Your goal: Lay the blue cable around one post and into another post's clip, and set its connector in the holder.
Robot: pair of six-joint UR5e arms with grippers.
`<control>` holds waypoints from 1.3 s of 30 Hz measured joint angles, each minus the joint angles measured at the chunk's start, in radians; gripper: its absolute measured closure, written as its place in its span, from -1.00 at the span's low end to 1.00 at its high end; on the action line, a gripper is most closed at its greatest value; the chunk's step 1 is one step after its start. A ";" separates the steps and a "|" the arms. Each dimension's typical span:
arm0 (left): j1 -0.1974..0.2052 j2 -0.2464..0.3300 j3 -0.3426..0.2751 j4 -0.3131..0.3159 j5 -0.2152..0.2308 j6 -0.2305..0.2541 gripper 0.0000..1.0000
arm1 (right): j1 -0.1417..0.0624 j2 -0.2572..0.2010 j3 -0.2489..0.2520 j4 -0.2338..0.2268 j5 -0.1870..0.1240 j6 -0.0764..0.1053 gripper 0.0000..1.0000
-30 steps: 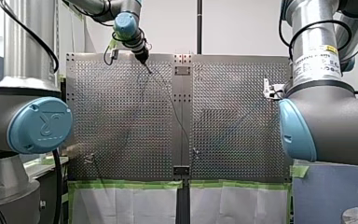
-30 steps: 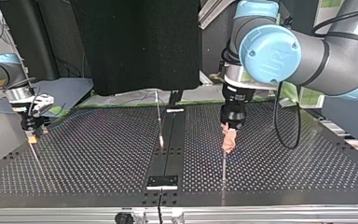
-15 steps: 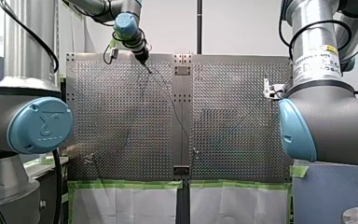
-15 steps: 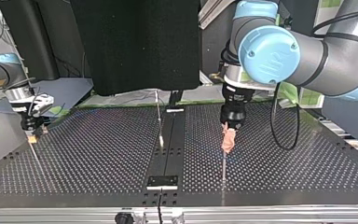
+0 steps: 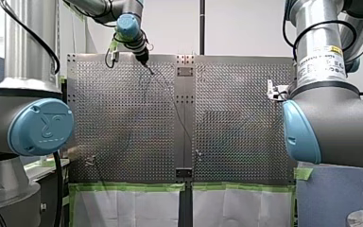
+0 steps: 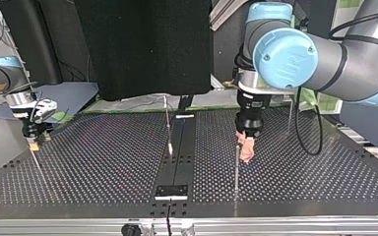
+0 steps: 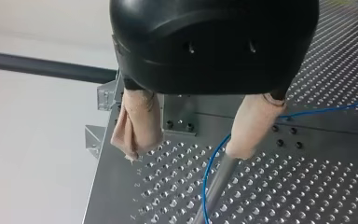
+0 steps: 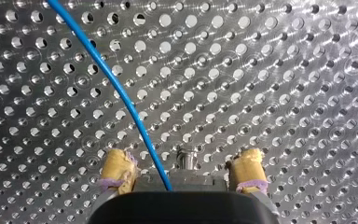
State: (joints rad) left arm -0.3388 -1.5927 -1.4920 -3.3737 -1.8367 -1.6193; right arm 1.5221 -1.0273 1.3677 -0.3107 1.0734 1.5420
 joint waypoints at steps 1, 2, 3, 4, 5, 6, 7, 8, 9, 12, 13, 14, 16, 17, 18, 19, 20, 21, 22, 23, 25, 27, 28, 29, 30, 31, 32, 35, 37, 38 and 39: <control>0.000 0.000 -0.001 0.000 -0.002 -0.008 -1.00 | 0.000 0.000 0.000 0.000 0.000 0.000 -1.00; 0.000 0.000 -0.003 0.000 -0.005 -0.015 -1.00 | 0.000 0.000 0.000 0.000 0.000 0.000 -1.00; 0.000 0.000 -0.005 0.000 -0.007 -0.025 -1.00 | 0.000 0.000 0.000 0.000 0.000 0.000 -1.00; 0.000 0.000 -0.007 0.000 -0.009 -0.032 -1.00 | 0.000 0.000 0.000 0.000 0.000 0.000 -1.00; 0.000 0.000 -0.009 0.000 -0.010 -0.038 -1.00 | 0.000 0.000 0.000 0.000 0.001 0.000 -1.00; 0.000 0.000 -0.010 0.000 -0.011 -0.043 -1.00 | 0.000 0.000 0.000 0.000 0.000 0.000 -1.00; 0.000 0.000 -0.011 0.000 -0.011 -0.046 -1.00 | 0.000 0.000 0.000 0.000 0.001 0.000 -1.00; 0.000 0.000 -0.011 0.000 -0.012 -0.047 -1.00 | 0.000 0.000 0.000 0.000 0.001 0.000 -1.00; 0.000 0.000 -0.012 0.000 -0.012 -0.049 -1.00 | 0.000 0.000 0.000 0.000 0.001 0.000 -1.00; -0.001 0.000 -0.012 0.000 -0.012 -0.050 -1.00 | 0.000 0.000 0.000 0.001 0.001 0.000 -1.00; -0.001 0.000 -0.012 0.000 -0.012 -0.051 -1.00 | 0.000 0.000 0.000 0.001 0.001 0.000 -1.00; -0.001 0.000 -0.012 0.000 -0.012 -0.051 -1.00 | 0.000 0.000 0.000 0.001 0.001 0.000 -1.00; -0.001 0.000 -0.012 0.001 -0.012 -0.051 -1.00 | 0.000 0.000 0.000 0.001 0.001 0.000 -1.00; -0.001 0.000 -0.012 0.001 -0.012 -0.051 -1.00 | 0.000 0.000 0.000 0.000 0.001 0.000 -1.00; -0.001 0.000 -0.012 0.001 -0.012 -0.051 -1.00 | 0.000 0.000 0.000 0.000 0.001 0.000 -1.00; -0.001 0.000 -0.012 0.001 -0.012 -0.051 -1.00 | 0.000 0.000 0.000 0.000 0.001 0.000 -1.00; -0.001 0.000 -0.012 0.002 -0.012 -0.051 -1.00 | 0.000 0.000 0.000 0.000 0.001 0.000 -1.00; -0.001 0.000 -0.012 0.002 -0.012 -0.051 -1.00 | 0.000 0.000 0.000 0.000 0.001 0.000 -1.00; -0.001 0.000 -0.012 0.001 -0.012 -0.051 -1.00 | 0.000 0.000 0.000 0.000 0.001 0.000 -1.00; -0.001 0.000 -0.012 0.001 -0.012 -0.051 -1.00 | 0.000 0.000 0.000 -0.001 0.001 0.000 -1.00; -0.001 0.000 -0.012 0.001 -0.013 -0.052 -1.00 | 0.000 0.000 0.000 0.000 0.001 0.000 -1.00; -0.001 0.000 -0.012 0.001 -0.015 -0.055 -1.00 | 0.000 0.000 0.000 0.000 0.001 0.000 -1.00; -0.001 0.000 -0.012 0.001 -0.016 -0.057 -1.00 | 0.000 0.000 0.000 0.000 0.001 0.000 -1.00; -0.002 0.000 -0.012 0.001 -0.017 -0.058 -1.00 | 0.000 0.000 0.000 0.000 0.001 0.000 -1.00; -0.002 0.000 -0.012 0.001 -0.018 -0.059 -1.00 | 0.000 0.000 0.000 0.000 0.001 0.000 -1.00; -0.002 0.000 -0.012 0.001 -0.020 -0.061 -1.00 | 0.000 0.000 0.000 0.000 0.001 0.000 -1.00; -0.002 0.000 -0.013 0.001 -0.022 -0.062 -1.00 | 0.000 0.000 0.000 0.000 0.001 0.000 -1.00; -0.002 0.000 -0.013 0.000 -0.027 -0.066 -1.00 | 0.000 0.000 0.000 0.000 0.001 0.000 -1.00; -0.002 0.000 -0.013 0.000 -0.028 -0.068 -1.00 | 0.000 0.000 0.000 0.001 0.001 0.000 -1.00; -0.002 0.000 -0.013 0.000 -0.029 -0.068 -1.00 | 0.000 0.000 0.000 0.000 0.001 0.000 -1.00; -0.002 0.000 -0.013 0.000 -0.029 -0.069 -1.00 | 0.000 0.000 0.000 0.000 0.001 0.000 -1.00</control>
State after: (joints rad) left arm -0.3408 -1.5927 -1.5050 -3.3734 -1.8655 -1.6883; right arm 1.5224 -1.0272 1.3677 -0.3103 1.0740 1.5419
